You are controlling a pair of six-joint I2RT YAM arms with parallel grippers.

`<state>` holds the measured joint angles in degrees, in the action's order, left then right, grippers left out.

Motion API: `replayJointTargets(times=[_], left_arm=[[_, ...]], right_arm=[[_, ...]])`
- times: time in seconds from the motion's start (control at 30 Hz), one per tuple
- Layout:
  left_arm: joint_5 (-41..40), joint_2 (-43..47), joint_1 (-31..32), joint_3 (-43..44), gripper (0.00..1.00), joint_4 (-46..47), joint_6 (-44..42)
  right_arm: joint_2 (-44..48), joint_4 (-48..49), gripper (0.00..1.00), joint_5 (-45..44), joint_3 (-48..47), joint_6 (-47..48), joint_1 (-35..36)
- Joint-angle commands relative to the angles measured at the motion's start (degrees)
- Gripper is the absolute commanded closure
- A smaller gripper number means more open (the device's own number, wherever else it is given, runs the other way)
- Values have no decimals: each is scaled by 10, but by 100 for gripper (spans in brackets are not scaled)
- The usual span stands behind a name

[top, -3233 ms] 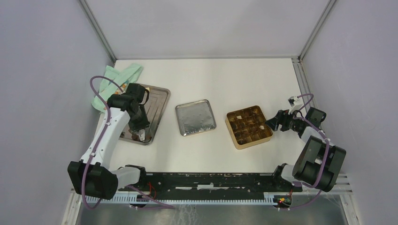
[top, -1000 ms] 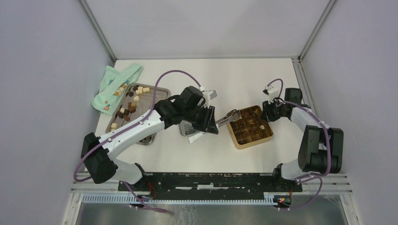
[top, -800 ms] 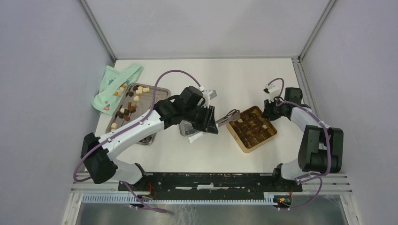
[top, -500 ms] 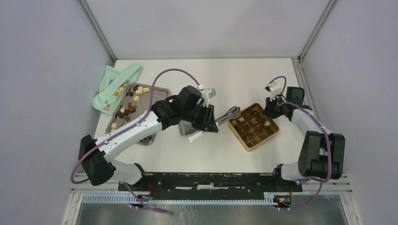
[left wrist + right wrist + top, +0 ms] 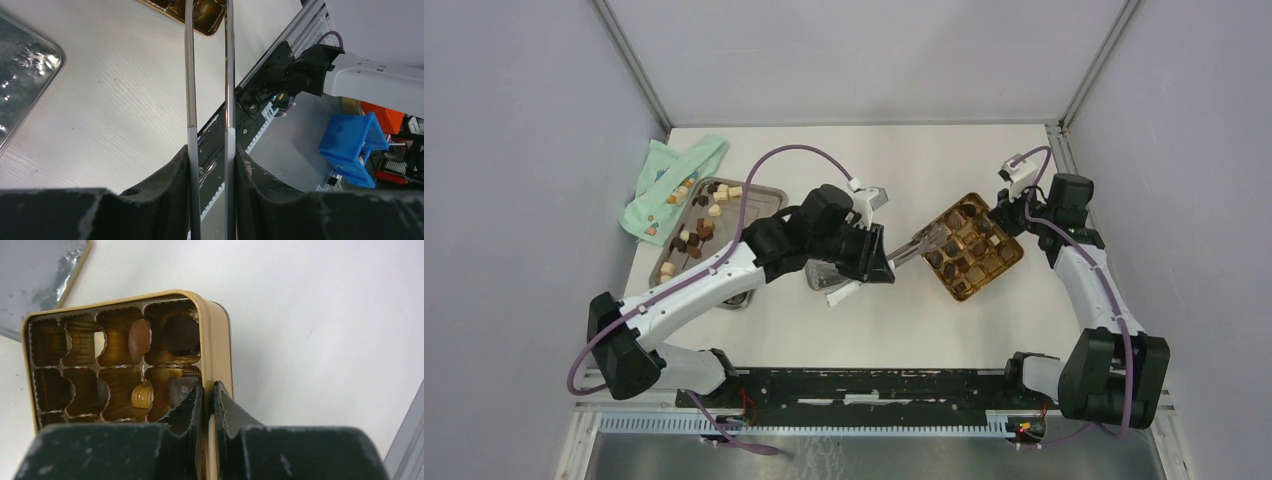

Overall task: Pack the chocolate
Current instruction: Place the packing box at the center of the board.

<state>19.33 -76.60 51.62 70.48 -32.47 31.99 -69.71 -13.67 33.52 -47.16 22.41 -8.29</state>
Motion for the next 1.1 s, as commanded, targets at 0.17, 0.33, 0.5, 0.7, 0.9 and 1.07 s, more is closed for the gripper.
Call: replayJointTargets(times=[0.17,0.33,0.5,0.7,0.9,1.07], left_arm=[[0,7,26,25,98,49,-32],[4,-27,38,35,98,39,-43],[-12,-74,52,61,98,11,-62],[-40,-135,82,99,98,-26,-83],[-66,-167,99,123,98,-58,-94],[-76,-181,103,136,98,-70,-101]], right_arm=[[-14,41,100,40,-22,-74,2],[-52,68,100,30,18,-124,2],[-88,59,99,16,21,-128,2],[-119,65,95,10,27,-134,2],[-129,59,80,20,23,-133,2],[-120,57,61,22,23,-129,3]])
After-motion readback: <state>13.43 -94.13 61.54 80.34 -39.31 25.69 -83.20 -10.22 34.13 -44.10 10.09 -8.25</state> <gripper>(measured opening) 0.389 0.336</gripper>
